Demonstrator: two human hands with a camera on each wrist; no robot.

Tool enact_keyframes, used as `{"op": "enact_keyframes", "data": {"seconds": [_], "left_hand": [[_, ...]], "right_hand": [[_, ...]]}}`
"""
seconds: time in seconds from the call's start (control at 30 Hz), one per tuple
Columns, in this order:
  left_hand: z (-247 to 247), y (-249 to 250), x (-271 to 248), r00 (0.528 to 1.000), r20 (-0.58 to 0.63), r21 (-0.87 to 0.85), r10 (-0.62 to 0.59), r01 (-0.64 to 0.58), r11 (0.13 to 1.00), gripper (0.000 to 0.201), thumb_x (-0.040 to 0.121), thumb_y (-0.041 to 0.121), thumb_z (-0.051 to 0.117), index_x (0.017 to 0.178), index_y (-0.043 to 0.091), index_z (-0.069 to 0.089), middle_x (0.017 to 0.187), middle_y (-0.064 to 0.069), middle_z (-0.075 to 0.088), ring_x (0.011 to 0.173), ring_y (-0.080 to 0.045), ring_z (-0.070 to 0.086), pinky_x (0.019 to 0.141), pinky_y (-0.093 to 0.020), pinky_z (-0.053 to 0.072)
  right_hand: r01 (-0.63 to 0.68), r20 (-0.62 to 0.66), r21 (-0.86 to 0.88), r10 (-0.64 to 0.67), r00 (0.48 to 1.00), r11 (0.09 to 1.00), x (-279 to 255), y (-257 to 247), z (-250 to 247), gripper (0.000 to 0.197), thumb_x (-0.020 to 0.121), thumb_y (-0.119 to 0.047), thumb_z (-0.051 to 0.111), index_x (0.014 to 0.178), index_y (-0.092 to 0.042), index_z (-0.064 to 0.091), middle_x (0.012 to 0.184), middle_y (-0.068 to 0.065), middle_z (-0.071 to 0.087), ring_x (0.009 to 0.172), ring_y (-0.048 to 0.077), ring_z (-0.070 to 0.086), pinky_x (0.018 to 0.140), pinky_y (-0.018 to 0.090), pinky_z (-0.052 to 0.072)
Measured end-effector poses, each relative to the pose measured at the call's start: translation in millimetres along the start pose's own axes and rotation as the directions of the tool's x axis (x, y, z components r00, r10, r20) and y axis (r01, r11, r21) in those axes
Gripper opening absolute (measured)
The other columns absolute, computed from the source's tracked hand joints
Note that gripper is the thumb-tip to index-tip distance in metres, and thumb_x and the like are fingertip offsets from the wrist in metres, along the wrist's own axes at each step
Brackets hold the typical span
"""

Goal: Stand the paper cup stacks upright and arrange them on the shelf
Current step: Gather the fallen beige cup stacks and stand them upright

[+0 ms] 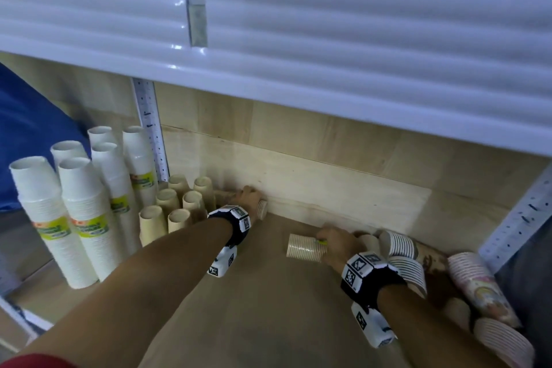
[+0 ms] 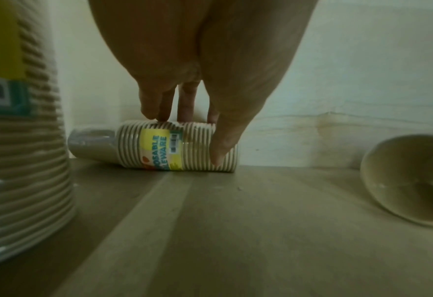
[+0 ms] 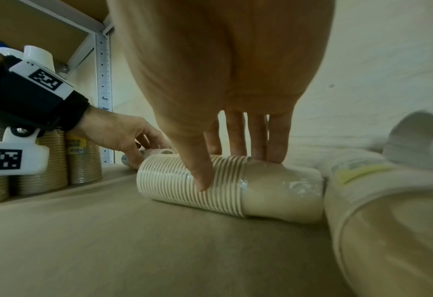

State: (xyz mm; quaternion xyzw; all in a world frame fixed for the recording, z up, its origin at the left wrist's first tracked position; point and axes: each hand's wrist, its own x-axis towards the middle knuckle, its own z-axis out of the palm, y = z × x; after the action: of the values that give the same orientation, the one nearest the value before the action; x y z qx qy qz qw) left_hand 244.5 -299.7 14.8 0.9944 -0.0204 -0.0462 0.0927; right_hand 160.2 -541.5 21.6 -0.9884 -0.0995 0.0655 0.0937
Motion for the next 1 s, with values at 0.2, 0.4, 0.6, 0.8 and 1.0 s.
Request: {"op": "enact_keyframes", "data": {"seconds": [0.2,0.4,0.6,0.8,1.0], "left_hand": [[5.5,-6.6,0.0,0.999,-0.033,0.022,0.042,-0.041,0.999,0.047,0.086,0.025,0.056,0.133,0.029,0.051,0.138,-0.006,0.034,0.124,-0.034,0.042,0.103,-0.05,0.041],[13.2,-12.9,3.5,0.987,-0.089,0.107,0.133,-0.123,0.987,0.054,0.082,0.024,0.063,0.133,0.035,0.047,0.138,0.0,0.038,0.128,-0.027,0.039,0.101,-0.044,0.043],[11.6,-11.3,2.4,0.978,-0.131,0.168,0.165,-0.142,0.976,0.043,0.09,0.027,0.053,0.133,0.033,0.05,0.134,0.0,0.048,0.126,-0.025,0.042,0.104,-0.042,0.039],[5.6,-1.1,2.6,0.976,-0.054,0.153,0.211,-0.201,0.968,0.049,0.093,0.017,0.048,0.139,0.031,0.044,0.144,-0.001,0.042,0.135,-0.026,0.034,0.107,-0.047,0.037],[-15.3,22.0,-9.1,0.953,-0.071,0.119,0.294,-0.285,0.951,0.038,0.094,0.021,0.05,0.132,0.026,0.051,0.136,-0.002,0.05,0.13,-0.027,0.044,0.099,-0.046,0.041]], "right_hand": [[0.013,-0.021,-0.07,-0.015,1.0,0.997,1.6,0.9,3.1,0.035,0.081,-0.017,0.064,0.114,-0.028,0.065,0.116,-0.002,0.065,0.111,0.021,0.062,0.091,0.035,0.052],[0.018,-0.047,-0.177,-0.027,0.999,0.984,-1.9,0.9,6.5,0.043,0.08,-0.017,0.064,0.12,-0.03,0.058,0.117,-0.004,0.064,0.11,0.019,0.061,0.085,0.033,0.053],[0.02,-0.042,-0.228,-0.03,0.999,0.973,-2.9,-1.0,4.4,0.043,0.084,-0.015,0.06,0.125,-0.027,0.055,0.121,-0.002,0.062,0.113,0.02,0.06,0.085,0.033,0.05],[-0.018,-0.041,-0.186,0.011,0.999,0.982,-8.4,-6.6,-0.3,0.047,0.084,-0.016,0.057,0.129,-0.029,0.053,0.12,0.002,0.063,0.111,0.024,0.061,0.086,0.035,0.053],[-0.028,-0.054,-0.165,0.019,0.998,0.986,-17.7,-12.0,-12.0,0.048,0.085,-0.021,0.056,0.132,-0.03,0.05,0.124,0.006,0.059,0.113,0.028,0.059,0.093,0.037,0.049]]}}
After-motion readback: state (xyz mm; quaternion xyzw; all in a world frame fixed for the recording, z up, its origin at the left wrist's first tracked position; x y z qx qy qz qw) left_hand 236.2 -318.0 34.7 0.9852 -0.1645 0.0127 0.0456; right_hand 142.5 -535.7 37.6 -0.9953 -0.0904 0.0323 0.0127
